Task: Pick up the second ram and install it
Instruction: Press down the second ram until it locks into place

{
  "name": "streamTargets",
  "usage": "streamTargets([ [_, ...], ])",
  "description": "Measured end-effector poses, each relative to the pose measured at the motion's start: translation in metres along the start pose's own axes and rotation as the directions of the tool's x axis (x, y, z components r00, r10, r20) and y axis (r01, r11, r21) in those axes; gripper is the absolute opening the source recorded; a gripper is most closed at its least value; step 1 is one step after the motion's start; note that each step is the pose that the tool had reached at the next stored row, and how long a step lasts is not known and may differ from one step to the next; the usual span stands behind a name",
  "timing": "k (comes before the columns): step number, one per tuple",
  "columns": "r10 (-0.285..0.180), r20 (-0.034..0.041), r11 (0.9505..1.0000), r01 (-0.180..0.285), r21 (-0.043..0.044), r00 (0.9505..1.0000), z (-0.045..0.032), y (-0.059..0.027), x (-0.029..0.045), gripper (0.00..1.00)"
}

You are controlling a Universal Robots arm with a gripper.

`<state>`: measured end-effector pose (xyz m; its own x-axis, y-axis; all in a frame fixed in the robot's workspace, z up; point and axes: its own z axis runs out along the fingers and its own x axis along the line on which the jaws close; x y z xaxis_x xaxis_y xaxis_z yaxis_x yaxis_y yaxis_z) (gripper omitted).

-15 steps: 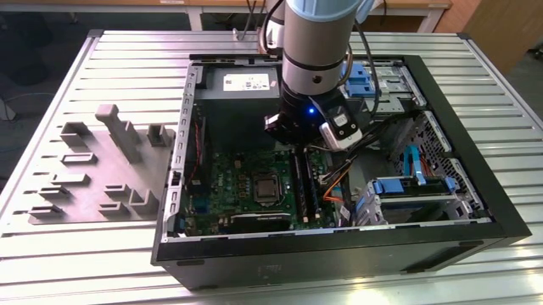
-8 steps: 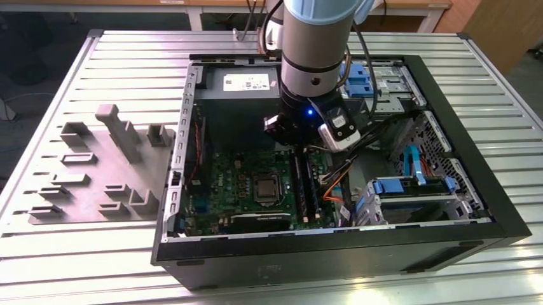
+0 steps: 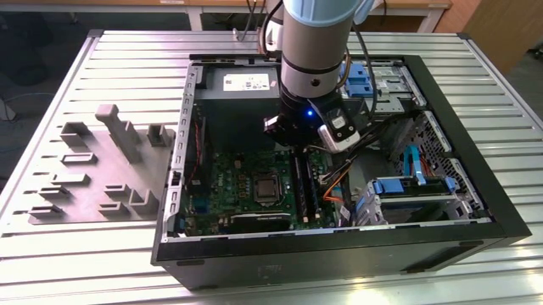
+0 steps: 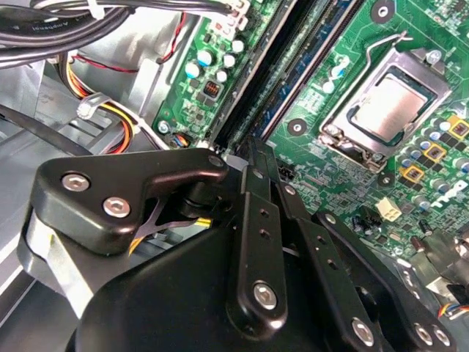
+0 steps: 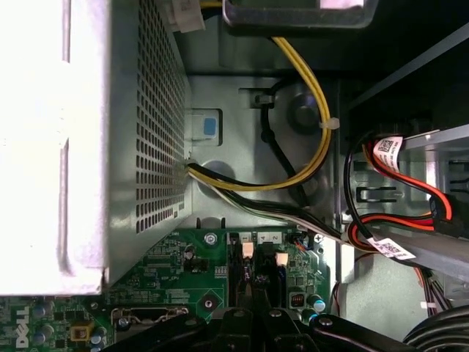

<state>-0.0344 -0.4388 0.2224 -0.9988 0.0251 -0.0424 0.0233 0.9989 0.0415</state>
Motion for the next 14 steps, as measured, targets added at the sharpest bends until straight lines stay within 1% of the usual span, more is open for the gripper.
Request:
streamTargets([
  [4, 0.0, 0.0002, 1.0, 0.0, -0.0004, 1.0, 0.0015, 0.0, 0.0001, 0.11],
  [14, 0.0, 0.0, 1.0, 0.0, 0.0001, 1.0, 0.0026, -0.0001, 0.0001, 0.11],
])
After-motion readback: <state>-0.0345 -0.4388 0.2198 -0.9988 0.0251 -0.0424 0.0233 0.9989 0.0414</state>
